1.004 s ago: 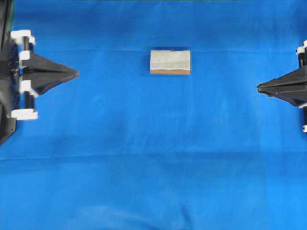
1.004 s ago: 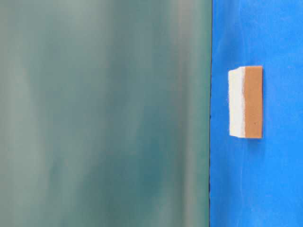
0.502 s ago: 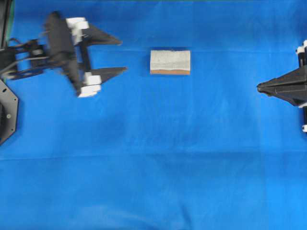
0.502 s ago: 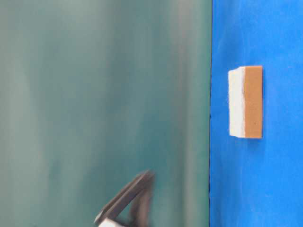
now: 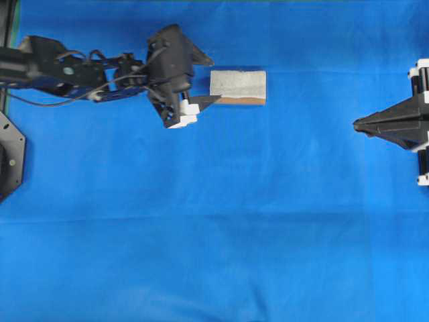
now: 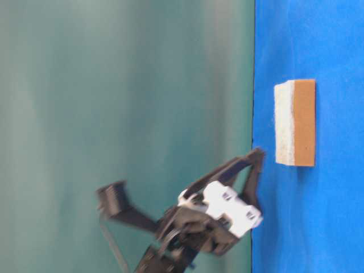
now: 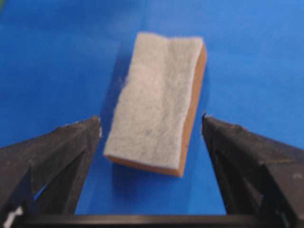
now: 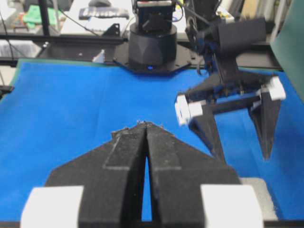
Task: Hand over the sponge with the left arm and wipe it with the right arm.
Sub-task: 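Close the left gripper on the sponge's left end, then lift the sponge with the left gripper and carry it toward the right gripper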
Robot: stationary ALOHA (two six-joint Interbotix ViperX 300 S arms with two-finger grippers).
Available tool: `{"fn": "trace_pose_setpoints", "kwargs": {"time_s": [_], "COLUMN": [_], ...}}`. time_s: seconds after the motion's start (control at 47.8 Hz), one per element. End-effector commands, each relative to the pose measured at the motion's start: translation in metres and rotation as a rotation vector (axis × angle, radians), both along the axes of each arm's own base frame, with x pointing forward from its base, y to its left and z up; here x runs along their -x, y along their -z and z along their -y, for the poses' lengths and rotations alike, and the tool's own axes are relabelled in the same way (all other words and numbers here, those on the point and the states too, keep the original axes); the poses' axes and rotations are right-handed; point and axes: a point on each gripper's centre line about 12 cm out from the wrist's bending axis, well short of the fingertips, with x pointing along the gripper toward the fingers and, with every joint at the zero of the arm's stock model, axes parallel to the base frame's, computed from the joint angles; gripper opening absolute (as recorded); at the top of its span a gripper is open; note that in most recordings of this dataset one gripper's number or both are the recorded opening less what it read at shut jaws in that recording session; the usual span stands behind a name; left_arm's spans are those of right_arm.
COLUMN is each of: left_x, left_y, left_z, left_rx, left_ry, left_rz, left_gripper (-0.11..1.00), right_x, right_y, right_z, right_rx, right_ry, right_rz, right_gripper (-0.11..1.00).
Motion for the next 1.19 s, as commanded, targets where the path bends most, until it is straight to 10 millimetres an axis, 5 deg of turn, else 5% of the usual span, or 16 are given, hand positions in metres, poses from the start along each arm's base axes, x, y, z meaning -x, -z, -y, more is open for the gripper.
{"fn": "trace_pose_setpoints", "kwargs": {"time_s": [0.0, 0.293, 0.649, 0.732, 0.921, 1.172], "left_x": [-0.011, -0.029, -0.026, -0.025, -0.023, -0.021], "left_y": [-0.001, 0.031, 0.037, 0.038, 0.031, 0.005], "left_z": [-0.005, -0.016, -0.025, -0.024, -0.023, -0.008], "left_rx": [-0.006, -0.001, 0.040, 0.050, 0.046, 0.092], "left_ry": [-0.003, -0.006, -0.040, -0.038, -0.033, -0.033], "left_rz": [0.011, -0.050, -0.110, -0.140, -0.142, -0.127], "left_gripper": [0.94, 0.94, 0.94, 0.84, 0.41, 0.38], "right_x": [-0.003, -0.004, -0.005, -0.005, -0.006, -0.007], "right_y": [-0.006, -0.003, -0.003, -0.003, -0.001, 0.001], "right_z": [0.001, 0.001, 0.001, 0.001, 0.002, 0.005], "right_rx": [0.000, -0.003, -0.005, -0.005, -0.005, -0.005], "right_ry": [0.003, 0.005, 0.005, 0.005, 0.009, 0.025], "right_rz": [0.012, 0.000, -0.002, -0.002, -0.008, -0.020], "right_gripper": [0.00, 0.00, 0.00, 0.00, 0.00, 0.00]}}
